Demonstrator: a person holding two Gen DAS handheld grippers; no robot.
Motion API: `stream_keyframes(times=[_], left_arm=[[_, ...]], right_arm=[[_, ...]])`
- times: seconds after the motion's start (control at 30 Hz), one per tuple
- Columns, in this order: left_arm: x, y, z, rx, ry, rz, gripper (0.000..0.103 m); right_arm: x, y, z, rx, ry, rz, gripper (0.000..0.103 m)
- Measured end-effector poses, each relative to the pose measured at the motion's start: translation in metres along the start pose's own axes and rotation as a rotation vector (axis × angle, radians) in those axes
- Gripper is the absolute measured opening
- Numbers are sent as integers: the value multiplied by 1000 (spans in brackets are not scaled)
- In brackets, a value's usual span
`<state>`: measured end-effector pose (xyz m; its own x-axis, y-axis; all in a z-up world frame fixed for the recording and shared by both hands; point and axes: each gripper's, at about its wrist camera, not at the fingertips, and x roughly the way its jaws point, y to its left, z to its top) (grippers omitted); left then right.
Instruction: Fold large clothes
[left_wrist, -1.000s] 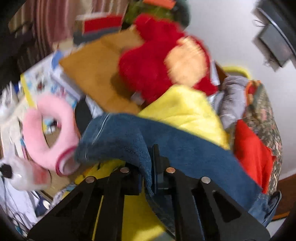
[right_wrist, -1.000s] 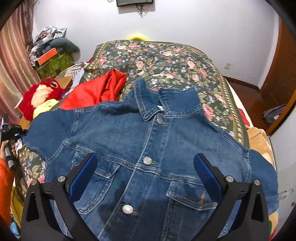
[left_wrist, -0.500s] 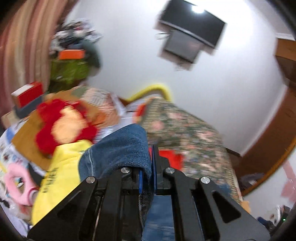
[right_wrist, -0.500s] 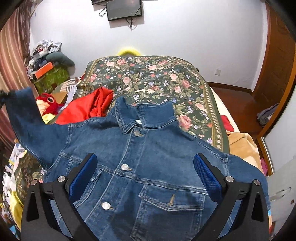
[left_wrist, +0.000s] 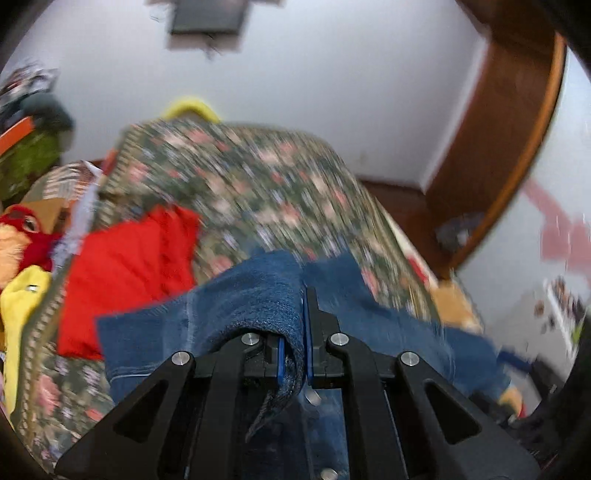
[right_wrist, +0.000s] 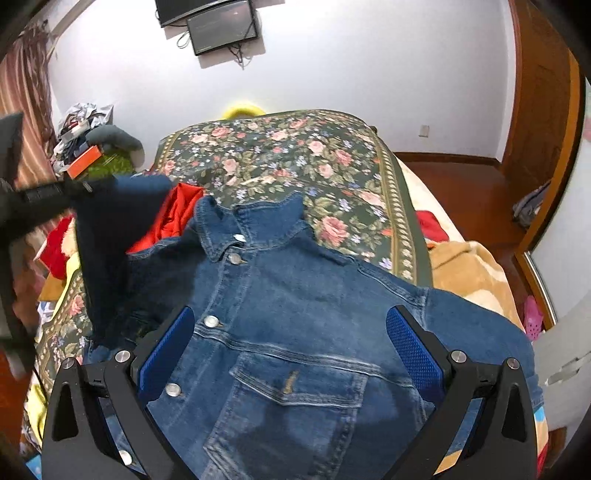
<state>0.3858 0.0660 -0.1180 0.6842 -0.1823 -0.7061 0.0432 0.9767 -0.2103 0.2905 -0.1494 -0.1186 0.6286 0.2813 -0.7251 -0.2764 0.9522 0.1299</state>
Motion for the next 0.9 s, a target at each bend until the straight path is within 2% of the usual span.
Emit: stream_keyframes(times=[0.17, 0.3, 0.4, 0.43, 0.47, 0.6, 0.77, 0.83, 0.9], left_arm=[[52, -40, -43, 82, 182, -44, 7], [68, -69, -77, 197, 285, -51, 8], [66, -86, -98, 283, 332, -71, 22], [62, -90, -104, 304, 342, -81, 33], [58, -90, -106, 316, 338, -81, 42], [25, -84, -116, 361, 266, -43, 59], [-12, -40, -109, 321, 158, 67, 84], [-27, -18, -108, 292, 112, 116, 90], [-41, 11, -109, 248, 78, 164, 90]], right_arm=[[2, -17, -10, 26, 24, -2, 103], [2, -24, -17, 28, 43, -9, 103], [3, -24, -20, 16, 58, -20, 103], [2, -24, -20, 9, 60, -23, 103], [2, -23, -21, 4, 60, -25, 103], [-2, -15, -20, -33, 62, -28, 103], [-2, 9, -13, -108, 63, -19, 103], [1, 23, -11, -145, 67, -17, 103], [8, 39, -10, -185, 79, -5, 103]])
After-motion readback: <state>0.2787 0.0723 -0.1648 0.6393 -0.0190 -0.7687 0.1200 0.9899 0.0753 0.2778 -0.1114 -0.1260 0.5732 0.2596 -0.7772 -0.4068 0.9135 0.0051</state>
